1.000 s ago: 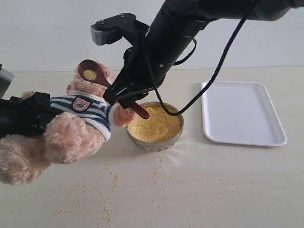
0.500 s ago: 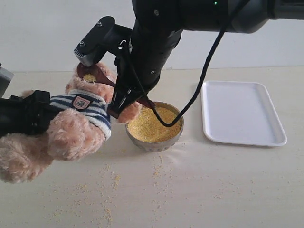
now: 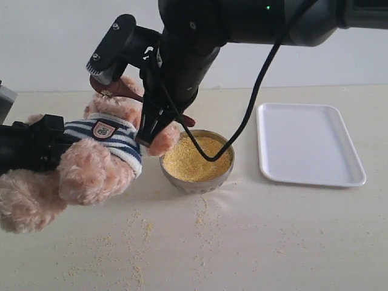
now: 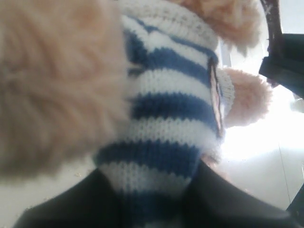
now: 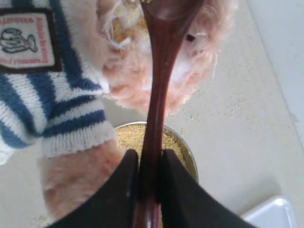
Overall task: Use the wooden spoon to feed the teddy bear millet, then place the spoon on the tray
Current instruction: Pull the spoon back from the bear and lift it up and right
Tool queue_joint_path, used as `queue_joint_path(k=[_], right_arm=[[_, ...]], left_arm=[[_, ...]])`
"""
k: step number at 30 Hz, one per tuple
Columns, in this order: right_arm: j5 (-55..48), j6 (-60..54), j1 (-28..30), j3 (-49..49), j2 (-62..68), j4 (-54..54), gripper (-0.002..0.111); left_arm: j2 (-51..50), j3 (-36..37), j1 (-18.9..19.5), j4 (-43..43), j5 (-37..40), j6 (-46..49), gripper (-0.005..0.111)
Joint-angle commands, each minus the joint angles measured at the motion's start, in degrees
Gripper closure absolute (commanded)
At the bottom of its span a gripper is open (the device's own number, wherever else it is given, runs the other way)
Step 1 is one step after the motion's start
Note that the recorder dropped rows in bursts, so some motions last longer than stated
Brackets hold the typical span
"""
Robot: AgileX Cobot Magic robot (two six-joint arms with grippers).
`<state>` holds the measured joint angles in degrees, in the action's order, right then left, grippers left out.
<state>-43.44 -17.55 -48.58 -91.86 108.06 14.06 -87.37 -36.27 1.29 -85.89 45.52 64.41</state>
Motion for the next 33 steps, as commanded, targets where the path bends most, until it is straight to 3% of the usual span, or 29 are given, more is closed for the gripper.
queue_joint_path(k=[1,16,33], right_arm=[[-3.59,0.18,-0.06,-0.12,-0.02,3.64,0.109],[-6.41,0.84,-0.06,-0.12,-0.02,5.35,0.109],[-6.67,10.22,-0.06,-0.12,0.25,3.99,0.109]], left_arm=[[0.66,0.21,-0.46,-1.75,0.95,0.48,0.102],[0.66,0.21,-0.46,-1.72,0.56,1.60,0.102],[0.66,0.21,-0.46,-3.58,0.56,2.51,0.102]])
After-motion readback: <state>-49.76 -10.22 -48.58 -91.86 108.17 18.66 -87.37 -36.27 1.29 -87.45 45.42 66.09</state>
